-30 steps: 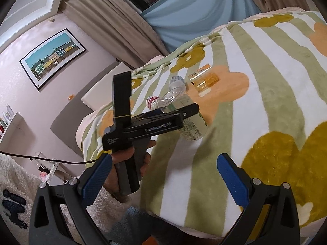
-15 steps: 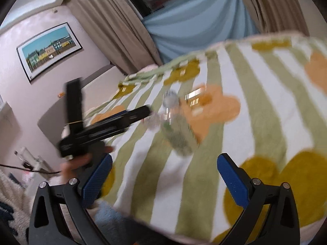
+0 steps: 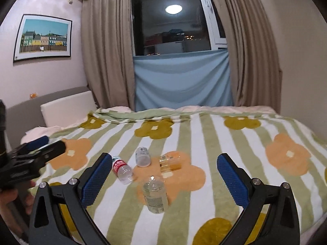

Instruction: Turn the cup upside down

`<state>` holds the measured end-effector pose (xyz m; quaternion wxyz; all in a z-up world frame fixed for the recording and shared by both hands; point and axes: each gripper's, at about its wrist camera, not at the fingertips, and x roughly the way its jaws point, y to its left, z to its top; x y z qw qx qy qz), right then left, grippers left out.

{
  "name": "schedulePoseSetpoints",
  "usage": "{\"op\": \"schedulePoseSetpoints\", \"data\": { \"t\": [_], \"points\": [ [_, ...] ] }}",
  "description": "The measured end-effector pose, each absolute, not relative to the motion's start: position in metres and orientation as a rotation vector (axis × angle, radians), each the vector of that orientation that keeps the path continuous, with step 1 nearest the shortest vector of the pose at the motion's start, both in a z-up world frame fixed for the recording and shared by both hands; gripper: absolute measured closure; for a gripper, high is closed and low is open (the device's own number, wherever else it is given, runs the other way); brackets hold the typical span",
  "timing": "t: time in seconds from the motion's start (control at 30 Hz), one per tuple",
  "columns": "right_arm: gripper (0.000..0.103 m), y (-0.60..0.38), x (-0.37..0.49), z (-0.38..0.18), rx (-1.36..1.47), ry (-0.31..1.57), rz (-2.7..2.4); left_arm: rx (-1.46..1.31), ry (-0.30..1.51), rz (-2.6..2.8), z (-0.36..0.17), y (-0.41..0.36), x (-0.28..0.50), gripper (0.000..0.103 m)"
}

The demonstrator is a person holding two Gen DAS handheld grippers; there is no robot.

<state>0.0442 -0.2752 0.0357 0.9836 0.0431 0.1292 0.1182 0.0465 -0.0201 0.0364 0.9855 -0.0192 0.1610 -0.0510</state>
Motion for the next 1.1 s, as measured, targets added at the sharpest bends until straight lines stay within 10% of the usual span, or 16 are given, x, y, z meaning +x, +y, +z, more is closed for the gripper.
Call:
{"op": "schedulePoseSetpoints", "data": {
  "t": [1.1],
  "points": [
    [0.001, -0.266, -0.004, 0.029, 0.034, 0.182, 0.126, -0.021, 0.266, -0.103, 0.028, -0.020, 0.000, 0.000]
  ]
}}
